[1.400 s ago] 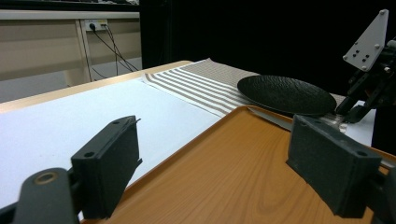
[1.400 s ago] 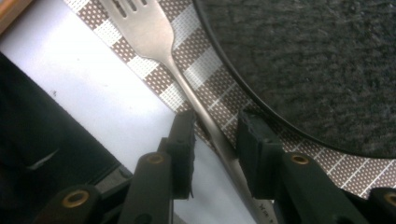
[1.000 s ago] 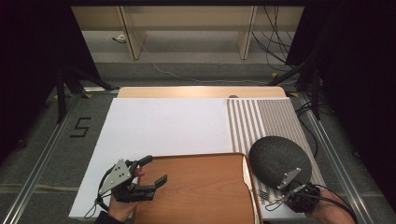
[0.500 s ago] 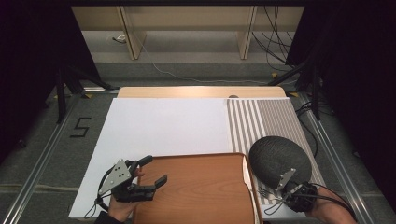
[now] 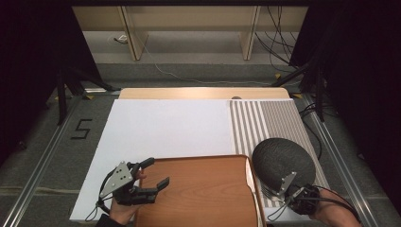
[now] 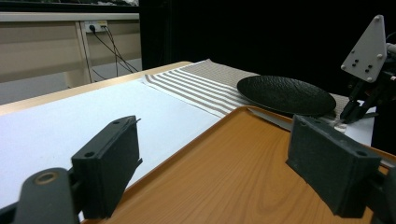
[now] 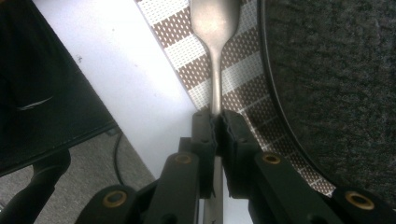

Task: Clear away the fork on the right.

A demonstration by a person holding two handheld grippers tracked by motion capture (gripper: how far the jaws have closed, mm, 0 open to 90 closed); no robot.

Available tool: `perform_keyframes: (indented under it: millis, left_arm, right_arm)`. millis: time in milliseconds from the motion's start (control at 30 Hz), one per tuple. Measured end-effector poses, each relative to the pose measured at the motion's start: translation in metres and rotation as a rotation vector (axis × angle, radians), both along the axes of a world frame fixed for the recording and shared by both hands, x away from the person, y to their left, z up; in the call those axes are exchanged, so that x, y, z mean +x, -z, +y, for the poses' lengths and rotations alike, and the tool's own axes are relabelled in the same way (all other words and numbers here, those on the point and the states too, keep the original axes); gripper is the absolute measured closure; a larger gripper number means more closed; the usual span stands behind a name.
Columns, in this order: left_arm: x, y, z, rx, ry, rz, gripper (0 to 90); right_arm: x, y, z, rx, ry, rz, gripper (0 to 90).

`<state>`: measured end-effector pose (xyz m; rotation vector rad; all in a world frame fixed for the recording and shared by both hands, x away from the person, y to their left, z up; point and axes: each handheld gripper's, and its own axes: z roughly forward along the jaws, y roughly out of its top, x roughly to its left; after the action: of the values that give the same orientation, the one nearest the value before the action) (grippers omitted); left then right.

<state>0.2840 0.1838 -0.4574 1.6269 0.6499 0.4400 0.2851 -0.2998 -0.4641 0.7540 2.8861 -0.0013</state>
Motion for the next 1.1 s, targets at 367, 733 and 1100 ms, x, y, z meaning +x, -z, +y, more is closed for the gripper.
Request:
perform_keyframes:
  millis: [367,733,1100]
  left_arm:
    - [0.000,0.000,0.000,0.000,0.000,0.000,16.8]
    - [0.000,0.000,0.000,-0.001,-0.001,0.001,16.7]
    - [0.000,0.000,0.000,0.000,-0.001,-0.001,16.7]
  right_arm:
    - [-0.003,-0.010,0.002,0.047,-0.019,-0.037,84.8]
    - [-0.004,-0.027,-0.005,0.255,0.036,-0.074,84.9]
    - [-0.001,-0.039,-0.009,0.546,0.088,-0.049,84.9]
